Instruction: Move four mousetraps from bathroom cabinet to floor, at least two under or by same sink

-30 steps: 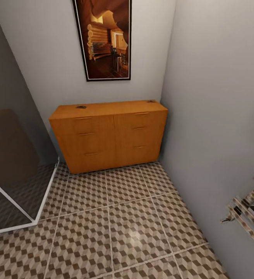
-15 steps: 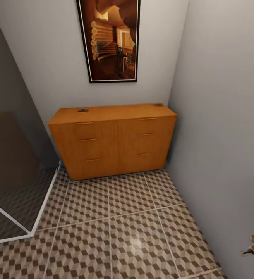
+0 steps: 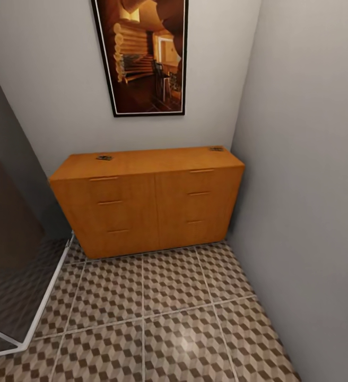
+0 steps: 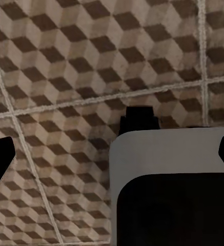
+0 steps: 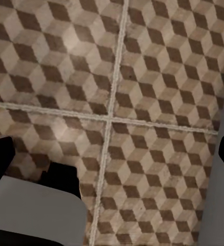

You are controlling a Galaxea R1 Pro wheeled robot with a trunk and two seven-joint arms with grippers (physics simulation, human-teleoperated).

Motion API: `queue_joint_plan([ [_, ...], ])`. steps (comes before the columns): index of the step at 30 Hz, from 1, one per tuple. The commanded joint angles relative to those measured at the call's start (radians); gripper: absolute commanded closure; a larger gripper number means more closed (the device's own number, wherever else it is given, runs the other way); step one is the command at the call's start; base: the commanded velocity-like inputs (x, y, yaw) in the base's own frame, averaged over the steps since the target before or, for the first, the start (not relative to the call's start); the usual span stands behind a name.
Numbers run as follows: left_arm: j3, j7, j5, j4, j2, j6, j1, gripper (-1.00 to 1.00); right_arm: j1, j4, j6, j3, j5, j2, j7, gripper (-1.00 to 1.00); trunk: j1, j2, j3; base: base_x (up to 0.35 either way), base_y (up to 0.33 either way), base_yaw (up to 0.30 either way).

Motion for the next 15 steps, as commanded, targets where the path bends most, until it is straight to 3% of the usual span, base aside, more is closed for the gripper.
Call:
queue_joint_plan([
  [1, -0.007, 0.006, 0.005, -0.005, 0.001, -0.005, -0.002, -1.00, -0.001, 0.002, -0.005, 0.008, -0.009, 0.001, -0.002, -1.00, 0.001, 0.000, -0.001, 0.336, -0.087, 0.000],
  [15, -0.007, 0.006, 0.005, -0.002, 0.003, -0.005, -0.002, -1.00, -0.001, 0.002, -0.004, 0.008, -0.011, 0.001, -0.003, -1.00, 0.001, 0.000, -0.001, 0.336, -0.085, 0.000],
])
